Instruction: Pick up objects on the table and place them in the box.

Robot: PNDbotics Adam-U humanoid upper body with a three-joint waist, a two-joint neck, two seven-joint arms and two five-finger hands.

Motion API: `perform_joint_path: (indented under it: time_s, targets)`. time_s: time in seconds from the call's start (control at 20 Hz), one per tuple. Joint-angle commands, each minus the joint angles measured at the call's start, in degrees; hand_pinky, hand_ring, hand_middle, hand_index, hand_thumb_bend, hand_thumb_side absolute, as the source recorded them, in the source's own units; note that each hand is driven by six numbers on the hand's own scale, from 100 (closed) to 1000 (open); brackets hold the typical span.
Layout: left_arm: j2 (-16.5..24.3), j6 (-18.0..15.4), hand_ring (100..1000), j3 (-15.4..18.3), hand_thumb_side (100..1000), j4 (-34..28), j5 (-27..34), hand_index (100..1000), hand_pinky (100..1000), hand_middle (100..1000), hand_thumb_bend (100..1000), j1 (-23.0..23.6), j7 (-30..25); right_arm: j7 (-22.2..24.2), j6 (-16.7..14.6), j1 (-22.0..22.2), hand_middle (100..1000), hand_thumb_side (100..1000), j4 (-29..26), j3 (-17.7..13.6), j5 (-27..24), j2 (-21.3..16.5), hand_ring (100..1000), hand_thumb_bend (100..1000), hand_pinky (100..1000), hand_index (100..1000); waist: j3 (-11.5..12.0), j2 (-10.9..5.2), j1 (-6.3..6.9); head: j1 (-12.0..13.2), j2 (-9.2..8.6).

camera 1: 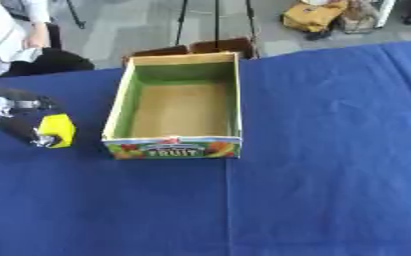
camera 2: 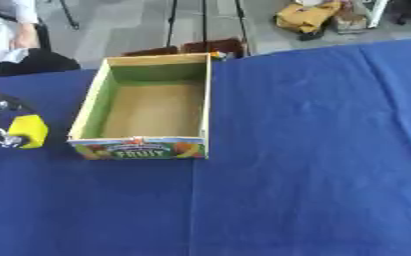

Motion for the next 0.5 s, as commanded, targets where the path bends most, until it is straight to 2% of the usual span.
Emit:
perform_joint_path:
  time_s: [0.05,0.5]
  targets:
    - [1.2,0.7,1000,1.3,576,0.5,0.0,1000,896,1000,348,-1.4,0.3,0.2,-0.1,-0.9,626,1000,-1.0,-0.1,-0.5,-1.9,692,100,702,779,-0.1,-0.10,0.68,0.5,-1.10]
    - [1.1,1.1,1000,1.9,557,1.3,0.2,1000,875,1000,270,-1.5,1.2,0.2,0.0,-1.0,619,1000,-1.0,-0.2,-0.7,-2.0,692,100,704,769,-0.6,0.99,0.87,1.3,-2.15]
